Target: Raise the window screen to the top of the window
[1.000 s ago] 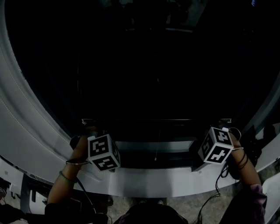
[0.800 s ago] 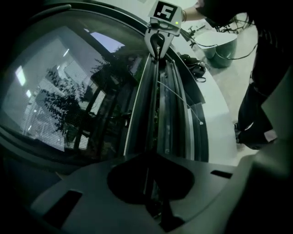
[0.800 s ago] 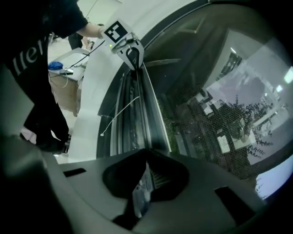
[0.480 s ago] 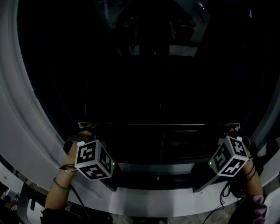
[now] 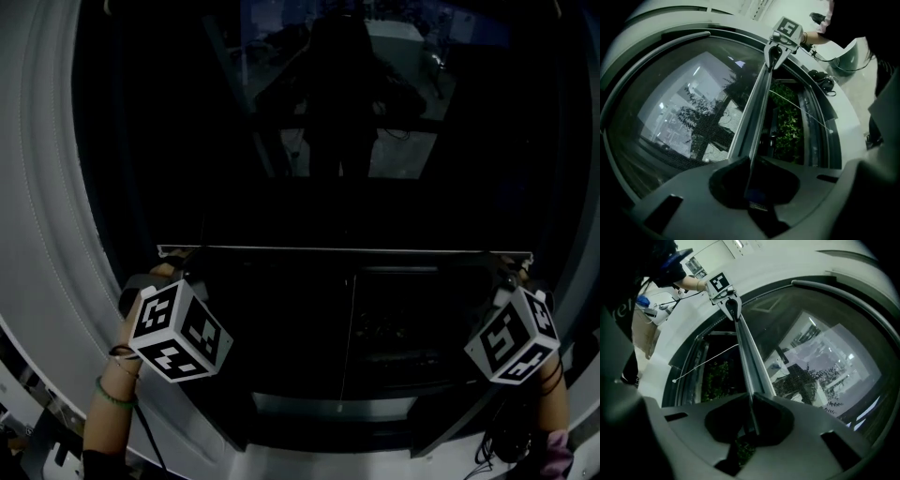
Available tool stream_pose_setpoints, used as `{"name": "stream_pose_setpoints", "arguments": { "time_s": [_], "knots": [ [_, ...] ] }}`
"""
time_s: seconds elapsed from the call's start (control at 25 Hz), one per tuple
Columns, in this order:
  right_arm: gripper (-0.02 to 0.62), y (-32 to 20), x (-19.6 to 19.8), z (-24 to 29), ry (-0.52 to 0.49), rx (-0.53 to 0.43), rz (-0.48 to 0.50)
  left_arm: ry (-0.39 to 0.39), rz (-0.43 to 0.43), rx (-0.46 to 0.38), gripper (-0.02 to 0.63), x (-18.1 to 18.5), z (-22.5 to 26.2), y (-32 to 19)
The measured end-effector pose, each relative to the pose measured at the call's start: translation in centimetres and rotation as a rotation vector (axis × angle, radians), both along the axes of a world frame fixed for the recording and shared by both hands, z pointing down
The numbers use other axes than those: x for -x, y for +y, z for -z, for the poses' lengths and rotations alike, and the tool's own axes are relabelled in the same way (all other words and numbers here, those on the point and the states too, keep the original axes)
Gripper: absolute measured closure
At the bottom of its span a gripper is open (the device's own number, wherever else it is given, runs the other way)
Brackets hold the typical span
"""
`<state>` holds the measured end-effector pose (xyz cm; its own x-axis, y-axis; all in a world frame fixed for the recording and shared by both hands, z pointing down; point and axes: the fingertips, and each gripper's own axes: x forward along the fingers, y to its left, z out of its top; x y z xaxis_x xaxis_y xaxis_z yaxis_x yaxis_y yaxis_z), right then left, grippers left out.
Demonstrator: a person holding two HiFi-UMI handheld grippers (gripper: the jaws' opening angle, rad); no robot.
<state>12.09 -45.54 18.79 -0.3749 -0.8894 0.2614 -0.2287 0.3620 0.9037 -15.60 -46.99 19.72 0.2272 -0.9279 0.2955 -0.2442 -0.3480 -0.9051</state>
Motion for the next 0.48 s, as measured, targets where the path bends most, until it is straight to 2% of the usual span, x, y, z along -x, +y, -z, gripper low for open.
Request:
{"name": "stream_pose_setpoints", "arguments": {
  "time_s": [0.24, 0.48],
  "knots": [
    [0.566, -0.3, 0.3, 5.6, 0.004, -0.075, 0.009, -0.034, 0.014, -0.037, 0.570, 0.3, 5.6, -0.2],
    [0.565, -0.3, 0.2, 12.2, -0.015, -0.183, -0.008, -0.030, 0.034, -0.124, 0.571, 0.3, 12.4, -0.6]
  ]
}}
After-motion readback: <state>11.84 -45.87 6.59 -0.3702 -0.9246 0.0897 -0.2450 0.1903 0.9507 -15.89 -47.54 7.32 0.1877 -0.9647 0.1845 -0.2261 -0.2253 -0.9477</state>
